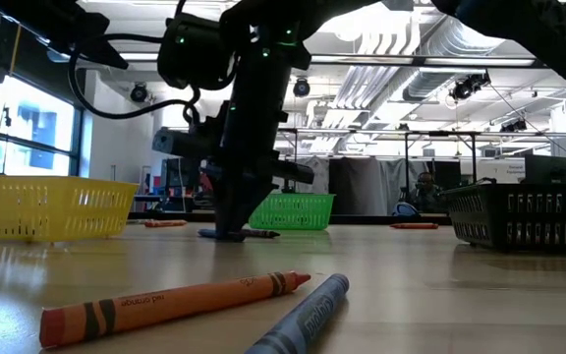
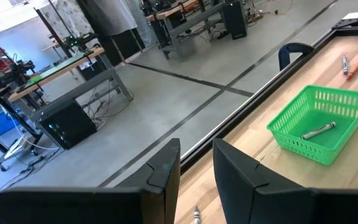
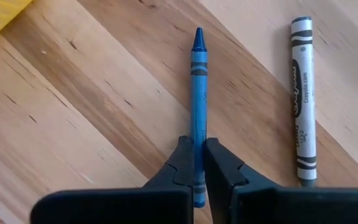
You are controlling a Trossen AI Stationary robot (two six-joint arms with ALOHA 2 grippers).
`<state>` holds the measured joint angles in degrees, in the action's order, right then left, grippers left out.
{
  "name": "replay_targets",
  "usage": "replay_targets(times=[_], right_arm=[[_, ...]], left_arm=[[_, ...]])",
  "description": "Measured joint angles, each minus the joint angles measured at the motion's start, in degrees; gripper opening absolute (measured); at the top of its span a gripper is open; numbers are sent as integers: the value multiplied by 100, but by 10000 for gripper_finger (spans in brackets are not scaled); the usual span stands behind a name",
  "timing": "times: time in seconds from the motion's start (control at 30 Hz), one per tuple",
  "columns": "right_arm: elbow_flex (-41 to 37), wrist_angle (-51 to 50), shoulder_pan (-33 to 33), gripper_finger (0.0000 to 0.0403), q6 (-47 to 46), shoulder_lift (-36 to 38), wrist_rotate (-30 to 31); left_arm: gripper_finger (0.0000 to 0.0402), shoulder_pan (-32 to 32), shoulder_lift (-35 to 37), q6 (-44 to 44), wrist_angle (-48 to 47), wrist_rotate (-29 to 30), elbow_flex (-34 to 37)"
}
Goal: Sort crayons
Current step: Put the blue crayon into the yellow basket
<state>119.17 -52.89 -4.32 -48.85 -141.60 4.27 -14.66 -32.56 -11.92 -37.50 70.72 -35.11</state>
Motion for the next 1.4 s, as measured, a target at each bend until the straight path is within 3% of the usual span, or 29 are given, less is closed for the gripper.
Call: replay_targets(times=[0.5, 0.87, 1.23, 1.4], right_arm=[[-22, 428, 4, 3, 135, 399, 123], [-11, 2105, -31, 3, 441, 437, 265], [4, 3978, -51, 4, 1551, 392, 779], [-4, 4238, -121, 5, 1646, 128, 732]], left_arm=[[85, 0, 0, -4, 0, 0, 0], [85, 0, 0, -4, 0, 0, 0], [85, 0, 0, -7, 0, 0, 0], [85, 0, 0, -4, 4, 2, 0]])
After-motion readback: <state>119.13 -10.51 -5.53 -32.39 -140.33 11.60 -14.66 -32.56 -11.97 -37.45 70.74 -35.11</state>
